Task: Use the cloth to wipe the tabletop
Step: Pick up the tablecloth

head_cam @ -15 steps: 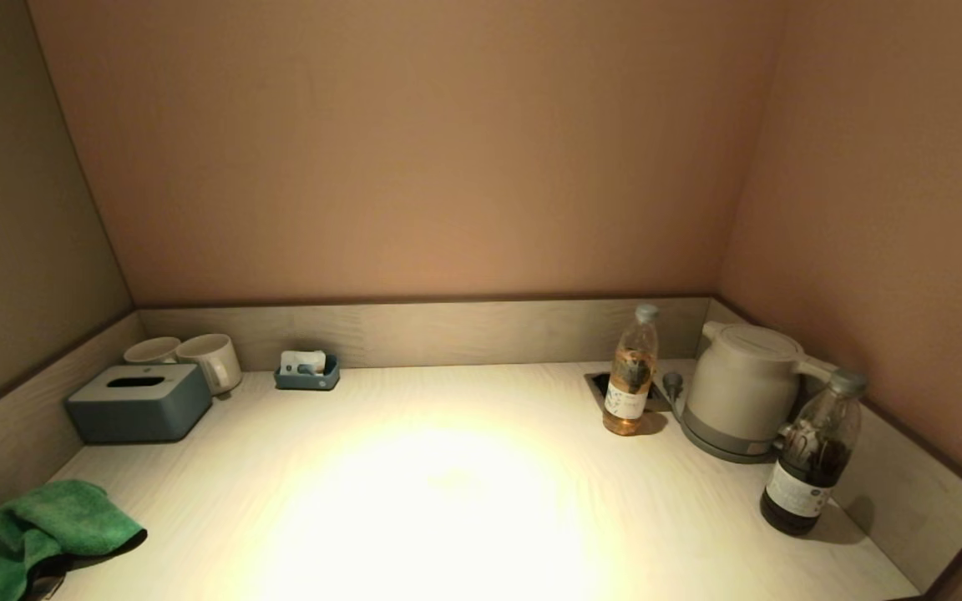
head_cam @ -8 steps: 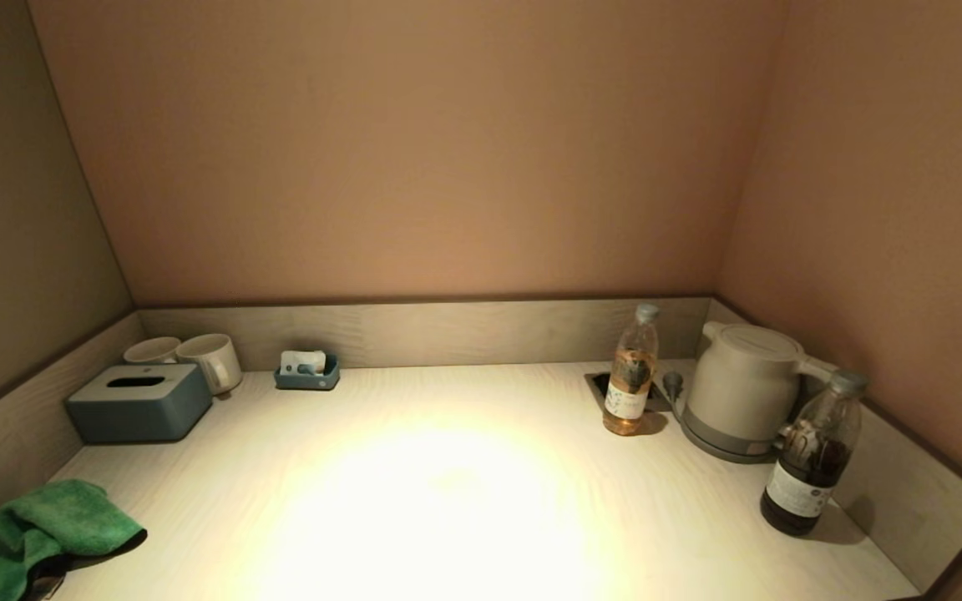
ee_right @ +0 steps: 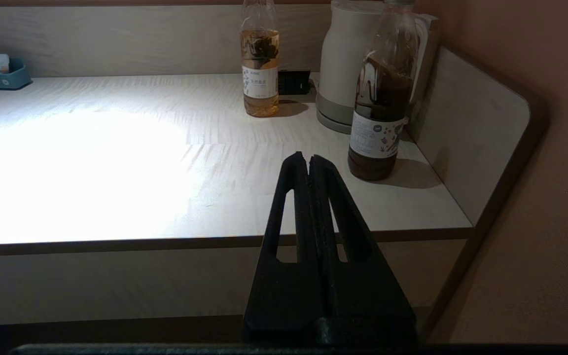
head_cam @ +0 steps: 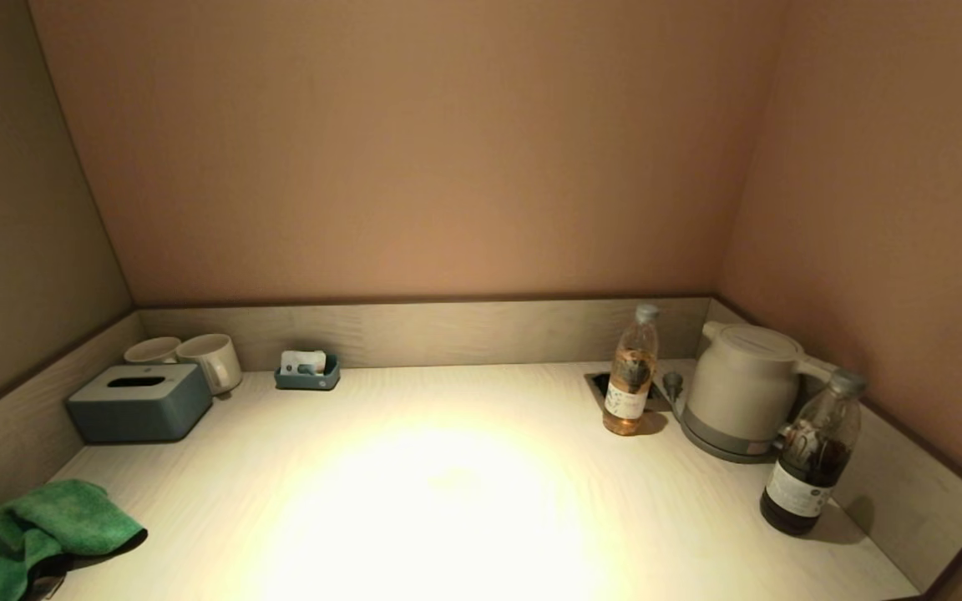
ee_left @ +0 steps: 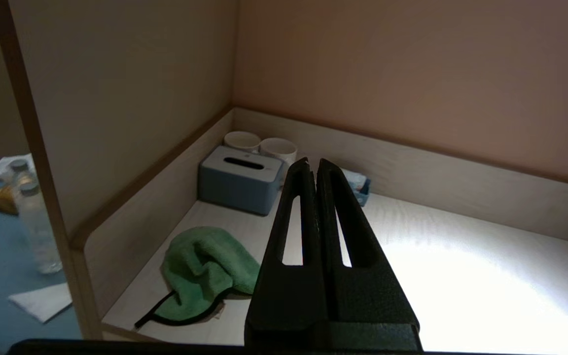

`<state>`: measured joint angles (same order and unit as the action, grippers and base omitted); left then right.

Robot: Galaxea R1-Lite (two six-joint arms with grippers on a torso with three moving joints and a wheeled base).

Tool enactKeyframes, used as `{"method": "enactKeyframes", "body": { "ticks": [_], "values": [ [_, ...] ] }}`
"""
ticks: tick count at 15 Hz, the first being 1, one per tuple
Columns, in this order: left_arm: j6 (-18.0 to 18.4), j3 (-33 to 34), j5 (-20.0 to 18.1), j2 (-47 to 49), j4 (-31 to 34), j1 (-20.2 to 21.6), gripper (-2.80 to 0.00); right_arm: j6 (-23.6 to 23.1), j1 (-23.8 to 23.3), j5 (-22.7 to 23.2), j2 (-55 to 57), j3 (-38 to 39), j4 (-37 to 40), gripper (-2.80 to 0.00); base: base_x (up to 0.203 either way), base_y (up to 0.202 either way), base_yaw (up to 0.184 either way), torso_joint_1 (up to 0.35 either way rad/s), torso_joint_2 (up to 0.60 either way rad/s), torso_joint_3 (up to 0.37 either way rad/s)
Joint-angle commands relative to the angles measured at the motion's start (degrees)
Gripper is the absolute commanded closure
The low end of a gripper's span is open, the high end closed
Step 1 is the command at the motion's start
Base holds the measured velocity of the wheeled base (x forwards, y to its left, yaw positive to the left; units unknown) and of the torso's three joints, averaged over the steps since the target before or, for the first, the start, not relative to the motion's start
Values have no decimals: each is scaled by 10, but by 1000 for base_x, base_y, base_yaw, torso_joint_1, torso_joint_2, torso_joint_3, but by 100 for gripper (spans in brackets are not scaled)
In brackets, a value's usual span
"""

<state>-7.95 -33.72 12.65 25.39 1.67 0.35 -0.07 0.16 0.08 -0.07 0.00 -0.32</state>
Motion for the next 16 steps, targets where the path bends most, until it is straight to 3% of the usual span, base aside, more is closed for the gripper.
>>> {"method": "enactKeyframes", "body": {
  "ticks": [1, 4, 7, 11, 13, 16],
  "values": [
    [-6, -19, 23, 96, 1, 2, 0, 0, 0, 0, 1, 0, 0, 0, 0, 0, 0, 0, 0, 0],
    [-64, -28, 91, 201, -6, 7, 0, 0, 0, 0, 1, 0, 0, 0, 0, 0, 0, 0, 0, 0],
    [-134, -49, 134, 411, 1, 49, 0, 0, 0, 0, 1, 0, 0, 0, 0, 0, 0, 0, 0, 0],
    [-210, -85, 157, 622, 12, 124, 0, 0, 0, 0, 1, 0, 0, 0, 0, 0, 0, 0, 0, 0],
    [-252, -98, 162, 685, 19, 137, 0, 0, 0, 0, 1, 0, 0, 0, 0, 0, 0, 0, 0, 0],
    [-285, -107, 163, 783, 19, 146, 0, 0, -1, 0, 1, 0, 0, 0, 0, 0, 0, 0, 0, 0]
  ]
}}
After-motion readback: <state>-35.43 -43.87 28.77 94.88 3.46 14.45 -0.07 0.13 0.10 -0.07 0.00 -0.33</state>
